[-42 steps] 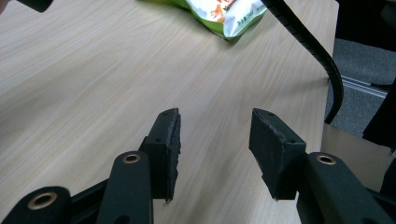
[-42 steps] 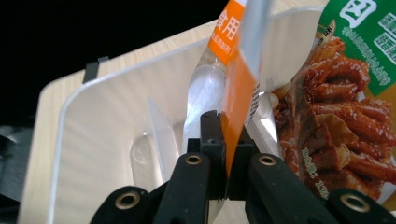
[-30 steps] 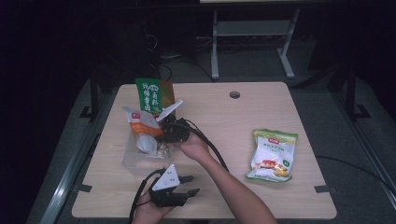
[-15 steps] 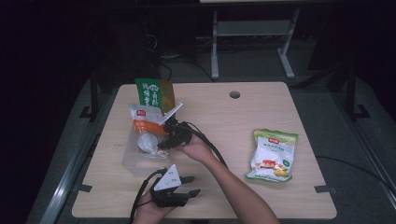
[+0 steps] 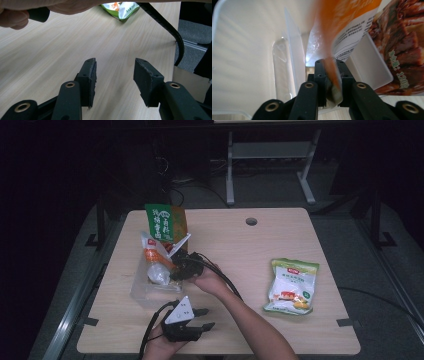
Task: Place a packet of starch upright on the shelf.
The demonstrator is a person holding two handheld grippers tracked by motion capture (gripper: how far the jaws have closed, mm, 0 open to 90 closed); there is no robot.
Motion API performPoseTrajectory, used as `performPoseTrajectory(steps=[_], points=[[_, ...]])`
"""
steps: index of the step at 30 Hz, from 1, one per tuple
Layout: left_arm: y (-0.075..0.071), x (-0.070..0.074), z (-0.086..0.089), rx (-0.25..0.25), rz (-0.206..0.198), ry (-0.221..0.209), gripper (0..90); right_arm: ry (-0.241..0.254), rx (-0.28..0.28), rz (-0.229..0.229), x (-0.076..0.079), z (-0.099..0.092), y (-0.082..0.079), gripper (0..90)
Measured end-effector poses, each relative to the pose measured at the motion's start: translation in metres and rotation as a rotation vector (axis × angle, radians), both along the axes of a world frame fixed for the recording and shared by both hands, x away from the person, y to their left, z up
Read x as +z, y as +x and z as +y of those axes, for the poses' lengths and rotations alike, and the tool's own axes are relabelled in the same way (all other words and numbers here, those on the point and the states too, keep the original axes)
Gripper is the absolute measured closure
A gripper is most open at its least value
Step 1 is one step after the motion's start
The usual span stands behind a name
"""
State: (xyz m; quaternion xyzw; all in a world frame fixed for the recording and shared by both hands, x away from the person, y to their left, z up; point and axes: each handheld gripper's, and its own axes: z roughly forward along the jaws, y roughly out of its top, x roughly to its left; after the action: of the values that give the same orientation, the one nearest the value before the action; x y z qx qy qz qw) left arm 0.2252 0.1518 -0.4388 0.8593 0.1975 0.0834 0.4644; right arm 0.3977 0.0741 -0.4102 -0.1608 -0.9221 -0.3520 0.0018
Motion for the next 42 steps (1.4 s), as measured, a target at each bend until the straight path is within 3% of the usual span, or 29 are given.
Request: performPoseTrajectory(steps=[5,12,15,29,42], points=[[0.001,0.000,0.000,0.006,0.002,-0.006,51.4,0.077,-0.014,0.035,0.010,-0.012,0.001,65.9],[0.002,0.000,0.000,0.021,0.007,-0.006,48.2,0.119,-0.031,0.041,0.021,-0.031,0.000,57.3],[0.004,0.000,0.000,0.032,0.010,-0.004,45.2,0.141,-0.049,0.058,0.026,-0.051,-0.002,54.0],[0.009,-0.002,-0.004,0.042,0.021,0.015,38.2,0.180,-0.123,0.107,0.032,-0.114,-0.011,43.0],[0.011,-0.004,-0.006,0.048,0.028,0.010,36.6,0.175,-0.176,0.109,0.029,-0.157,-0.021,39.8]])
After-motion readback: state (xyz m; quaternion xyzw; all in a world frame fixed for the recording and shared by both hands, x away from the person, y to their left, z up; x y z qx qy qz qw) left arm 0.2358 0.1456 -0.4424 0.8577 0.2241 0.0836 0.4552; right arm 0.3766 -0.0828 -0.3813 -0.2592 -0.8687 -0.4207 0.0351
